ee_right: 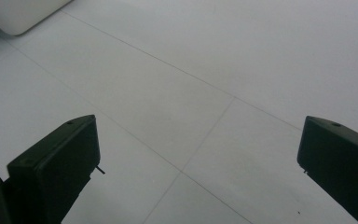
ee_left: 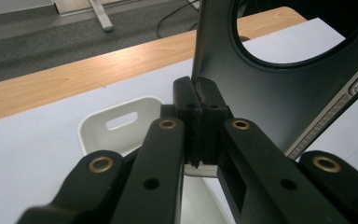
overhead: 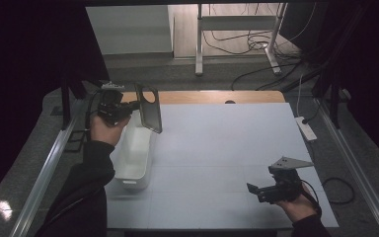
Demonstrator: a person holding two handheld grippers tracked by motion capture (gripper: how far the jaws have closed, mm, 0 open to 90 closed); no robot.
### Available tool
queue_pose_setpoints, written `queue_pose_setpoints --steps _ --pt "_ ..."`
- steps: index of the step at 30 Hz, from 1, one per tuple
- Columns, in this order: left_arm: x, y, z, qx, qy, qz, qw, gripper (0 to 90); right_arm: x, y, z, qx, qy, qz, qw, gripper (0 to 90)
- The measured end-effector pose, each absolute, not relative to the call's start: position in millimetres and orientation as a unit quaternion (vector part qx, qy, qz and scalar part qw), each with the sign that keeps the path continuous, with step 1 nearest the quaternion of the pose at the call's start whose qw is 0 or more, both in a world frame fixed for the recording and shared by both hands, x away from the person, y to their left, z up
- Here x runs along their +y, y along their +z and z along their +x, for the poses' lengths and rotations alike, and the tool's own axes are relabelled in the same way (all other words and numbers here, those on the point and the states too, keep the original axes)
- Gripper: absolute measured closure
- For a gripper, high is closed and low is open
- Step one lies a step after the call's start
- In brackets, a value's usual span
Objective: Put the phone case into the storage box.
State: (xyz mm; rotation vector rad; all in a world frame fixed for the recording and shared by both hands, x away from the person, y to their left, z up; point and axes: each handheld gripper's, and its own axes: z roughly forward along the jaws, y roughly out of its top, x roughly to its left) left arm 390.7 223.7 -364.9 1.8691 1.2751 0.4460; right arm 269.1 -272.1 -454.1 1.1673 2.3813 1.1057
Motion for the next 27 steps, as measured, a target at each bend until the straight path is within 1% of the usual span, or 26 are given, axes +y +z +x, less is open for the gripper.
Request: queue_pose_setpoints --steps 13,27 --pt "238.5 -365.7 402.8 0.525 0.188 0.728 0.399 88.9 -294.2 -455.8 261.2 0.809 0.376 0.427 0.152 0.0" --pt "247.0 -370.7 416.6 0.545 0.202 0.716 0.386 88.9 -307.1 -456.3 251.6 0.794 0.387 0.443 0.153 0.0"
